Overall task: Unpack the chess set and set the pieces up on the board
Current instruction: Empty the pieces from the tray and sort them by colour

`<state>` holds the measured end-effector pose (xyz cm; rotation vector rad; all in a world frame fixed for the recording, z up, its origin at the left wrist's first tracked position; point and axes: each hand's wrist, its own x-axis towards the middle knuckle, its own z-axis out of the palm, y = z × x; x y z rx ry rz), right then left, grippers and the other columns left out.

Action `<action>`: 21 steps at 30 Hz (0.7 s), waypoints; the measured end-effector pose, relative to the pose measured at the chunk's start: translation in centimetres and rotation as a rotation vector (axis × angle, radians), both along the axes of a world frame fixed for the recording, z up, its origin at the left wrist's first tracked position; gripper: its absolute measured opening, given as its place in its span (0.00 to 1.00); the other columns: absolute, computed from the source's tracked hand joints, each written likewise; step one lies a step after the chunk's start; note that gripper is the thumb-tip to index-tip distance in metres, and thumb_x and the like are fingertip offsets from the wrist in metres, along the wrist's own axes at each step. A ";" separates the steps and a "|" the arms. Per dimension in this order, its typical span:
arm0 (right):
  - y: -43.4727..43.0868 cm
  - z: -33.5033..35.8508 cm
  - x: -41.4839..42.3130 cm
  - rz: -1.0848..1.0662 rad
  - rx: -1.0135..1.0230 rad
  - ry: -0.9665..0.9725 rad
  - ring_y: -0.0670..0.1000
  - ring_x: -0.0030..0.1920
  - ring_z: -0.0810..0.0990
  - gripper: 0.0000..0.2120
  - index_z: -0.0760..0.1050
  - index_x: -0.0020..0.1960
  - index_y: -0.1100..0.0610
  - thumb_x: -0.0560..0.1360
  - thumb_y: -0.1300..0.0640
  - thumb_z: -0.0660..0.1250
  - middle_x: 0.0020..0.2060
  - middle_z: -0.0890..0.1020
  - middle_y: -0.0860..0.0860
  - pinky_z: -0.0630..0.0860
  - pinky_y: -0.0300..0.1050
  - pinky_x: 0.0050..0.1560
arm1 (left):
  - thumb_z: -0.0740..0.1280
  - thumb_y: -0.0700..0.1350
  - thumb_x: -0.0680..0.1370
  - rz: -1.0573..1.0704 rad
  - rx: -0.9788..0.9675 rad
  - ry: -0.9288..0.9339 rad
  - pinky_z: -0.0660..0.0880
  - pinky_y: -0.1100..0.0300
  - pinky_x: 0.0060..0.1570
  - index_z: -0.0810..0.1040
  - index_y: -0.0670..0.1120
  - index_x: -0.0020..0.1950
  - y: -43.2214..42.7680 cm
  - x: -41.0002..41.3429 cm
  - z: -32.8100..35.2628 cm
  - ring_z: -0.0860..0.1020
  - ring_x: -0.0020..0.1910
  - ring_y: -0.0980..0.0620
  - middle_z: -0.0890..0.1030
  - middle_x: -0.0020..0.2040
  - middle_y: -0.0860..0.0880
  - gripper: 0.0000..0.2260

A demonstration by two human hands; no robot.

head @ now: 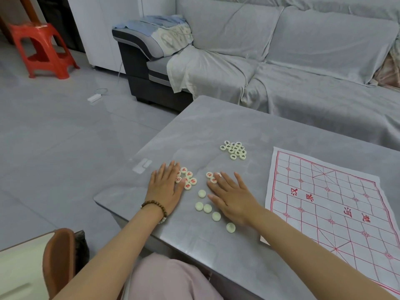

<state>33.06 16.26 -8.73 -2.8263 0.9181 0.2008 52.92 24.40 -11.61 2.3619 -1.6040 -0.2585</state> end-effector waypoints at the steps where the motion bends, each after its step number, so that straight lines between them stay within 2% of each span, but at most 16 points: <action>1: -0.2 0.2 0.5 -0.003 -0.001 0.011 0.45 0.75 0.37 0.41 0.46 0.76 0.47 0.68 0.32 0.25 0.77 0.44 0.47 0.28 0.48 0.71 | 0.44 0.56 0.81 0.000 0.010 -0.002 0.40 0.54 0.73 0.43 0.51 0.77 0.0 0.0 -0.1 0.43 0.75 0.52 0.45 0.77 0.53 0.25; 3: -0.6 0.5 1.7 -0.012 0.029 0.018 0.45 0.75 0.39 0.30 0.47 0.77 0.47 0.78 0.38 0.34 0.77 0.44 0.48 0.30 0.50 0.72 | 0.44 0.55 0.81 -0.015 0.013 -0.009 0.40 0.54 0.73 0.44 0.51 0.77 0.0 -0.1 -0.2 0.43 0.75 0.53 0.44 0.77 0.53 0.25; 5: -0.8 0.6 3.0 -0.001 0.101 -0.008 0.44 0.75 0.40 0.24 0.47 0.77 0.48 0.82 0.45 0.40 0.77 0.44 0.47 0.30 0.49 0.72 | 0.44 0.54 0.82 -0.041 0.005 -0.023 0.40 0.55 0.73 0.44 0.50 0.76 0.0 -0.1 -0.1 0.43 0.75 0.54 0.44 0.77 0.52 0.24; 10: -0.9 0.9 3.6 0.006 0.251 -0.280 0.45 0.76 0.46 0.23 0.55 0.75 0.47 0.81 0.59 0.48 0.76 0.55 0.46 0.33 0.47 0.72 | 0.35 0.58 0.78 -0.088 0.026 -0.068 0.39 0.54 0.73 0.44 0.52 0.76 0.0 -0.1 -0.1 0.42 0.75 0.56 0.43 0.77 0.54 0.27; 15: -0.8 0.6 -1.5 -0.063 0.252 -0.393 0.40 0.74 0.50 0.20 0.60 0.73 0.44 0.82 0.55 0.50 0.74 0.58 0.41 0.39 0.44 0.74 | 0.31 0.65 0.68 -0.156 0.017 -0.052 0.39 0.55 0.72 0.42 0.54 0.76 -0.2 0.0 -0.3 0.43 0.75 0.55 0.43 0.76 0.56 0.37; 17: -0.6 0.3 -3.5 -0.072 0.237 -0.374 0.39 0.74 0.50 0.19 0.61 0.73 0.45 0.82 0.51 0.49 0.73 0.58 0.39 0.40 0.40 0.73 | 0.33 0.65 0.69 -0.227 -0.011 -0.028 0.39 0.56 0.72 0.43 0.57 0.76 -0.7 -0.1 -0.2 0.44 0.75 0.55 0.45 0.77 0.55 0.35; 21: -0.7 -0.4 -5.0 -0.046 0.219 -0.225 0.38 0.74 0.46 0.24 0.52 0.75 0.47 0.80 0.46 0.43 0.73 0.51 0.37 0.35 0.38 0.72 | 0.32 0.62 0.72 -0.304 -0.022 -0.061 0.37 0.55 0.72 0.43 0.61 0.74 -0.9 0.1 -0.2 0.42 0.75 0.55 0.44 0.76 0.58 0.30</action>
